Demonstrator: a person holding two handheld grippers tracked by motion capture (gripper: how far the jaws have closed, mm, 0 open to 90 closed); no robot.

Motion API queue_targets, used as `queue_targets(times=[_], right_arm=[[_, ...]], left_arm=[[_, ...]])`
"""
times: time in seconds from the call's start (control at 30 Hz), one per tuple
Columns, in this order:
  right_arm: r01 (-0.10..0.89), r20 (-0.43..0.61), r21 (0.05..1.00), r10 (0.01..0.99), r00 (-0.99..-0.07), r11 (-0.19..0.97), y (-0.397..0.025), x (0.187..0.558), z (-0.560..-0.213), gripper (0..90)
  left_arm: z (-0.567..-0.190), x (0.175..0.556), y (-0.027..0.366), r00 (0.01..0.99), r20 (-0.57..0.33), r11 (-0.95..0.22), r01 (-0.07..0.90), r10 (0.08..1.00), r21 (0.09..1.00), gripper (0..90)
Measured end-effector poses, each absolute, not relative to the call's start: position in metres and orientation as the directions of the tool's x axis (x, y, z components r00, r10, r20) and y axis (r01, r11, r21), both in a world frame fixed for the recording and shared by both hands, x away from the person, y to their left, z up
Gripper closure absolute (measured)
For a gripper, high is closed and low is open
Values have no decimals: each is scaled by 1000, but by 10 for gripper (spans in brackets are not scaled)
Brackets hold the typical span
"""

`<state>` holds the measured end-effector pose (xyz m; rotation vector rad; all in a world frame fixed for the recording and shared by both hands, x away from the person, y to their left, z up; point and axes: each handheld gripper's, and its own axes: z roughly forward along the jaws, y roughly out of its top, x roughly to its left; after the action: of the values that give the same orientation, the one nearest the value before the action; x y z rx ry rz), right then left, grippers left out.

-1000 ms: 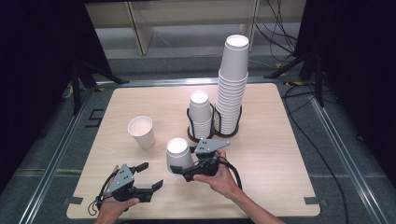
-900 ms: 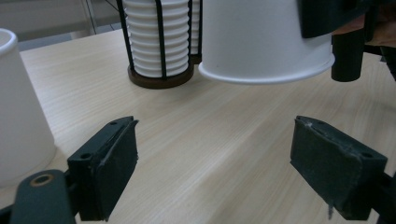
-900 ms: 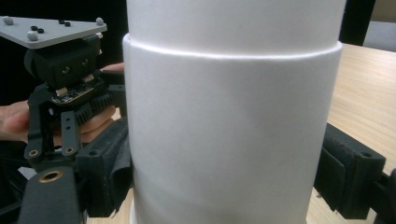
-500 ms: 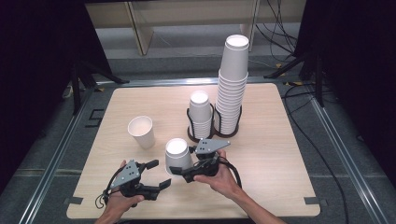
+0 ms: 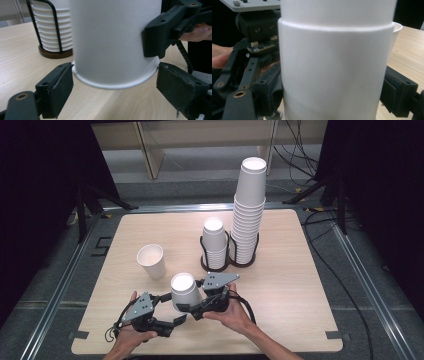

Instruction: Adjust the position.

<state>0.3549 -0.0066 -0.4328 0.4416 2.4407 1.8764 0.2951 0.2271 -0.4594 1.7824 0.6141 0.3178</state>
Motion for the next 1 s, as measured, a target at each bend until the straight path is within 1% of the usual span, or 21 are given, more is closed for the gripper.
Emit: queue_targets(times=[0.03,0.07,0.23,0.27,0.3,0.33,0.37,0.4,0.43,0.47,0.53,0.57,0.63,0.73,0.83,0.9,0.93,0.97,1.0], right_arm=[[190,134,954,236,-962,234,-6,355,-433,179],[185,132,956,229,-964,227,-5,355,-434,179],[192,138,956,236,-962,222,-4,353,-435,180],[200,155,958,216,-964,207,-2,353,-436,181],[187,133,956,235,-963,225,-3,352,-435,181],[184,137,962,225,-965,202,-1,352,-437,180],[206,155,955,232,-960,215,-1,350,-436,181],[193,142,957,229,-963,216,0,351,-436,180],[210,166,957,214,-962,200,2,350,-438,180],[197,147,956,226,-963,216,2,349,-437,180],[205,157,954,218,-963,218,4,347,-438,181],[190,141,957,218,-966,221,5,348,-439,181],[192,144,957,219,-965,215,5,347,-439,180],[182,136,960,216,-967,213,5,348,-439,179],[195,154,961,207,-966,194,5,348,-441,173],[191,151,963,204,-967,193,5,348,-441,167],[202,157,959,222,-962,201,5,347,-440,164],[187,141,961,217,-966,205,4,347,-439,161],[202,157,957,213,-964,208,5,346,-439,159]], left_arm=[[-461,296,224,828,-93,-185,231,553,955,109],[-459,295,223,820,-91,-196,241,564,951,95],[-460,294,221,809,-96,-170,235,580,957,72],[-459,294,221,808,-98,-167,236,581,957,66],[-458,293,221,802,-93,-179,242,590,954,65],[-458,293,221,801,-94,-178,243,592,954,59],[-459,293,220,799,-100,-168,244,593,955,46],[-459,294,219,801,-105,-155,241,590,958,39],[-459,293,219,797,-106,-155,244,594,957,36],[-459,293,218,799,-109,-153,244,592,958,30],[-459,293,218,800,-103,-162,242,592,957,26],[-459,293,218,799,-106,-158,245,592,957,26],[-459,292,218,799,-110,-157,248,591,956,25],[-459,292,218,796,-95,-167,240,598,956,29],[-457,289,218,791,-68,-191,230,608,954,33],[-457,290,219,790,-71,-189,231,609,954,43],[-457,290,219,792,-75,-186,233,606,955,47],[-458,290,219,796,-68,-181,218,601,959,52],[-458,290,219,797,-60,-185,212,602,960,58]])
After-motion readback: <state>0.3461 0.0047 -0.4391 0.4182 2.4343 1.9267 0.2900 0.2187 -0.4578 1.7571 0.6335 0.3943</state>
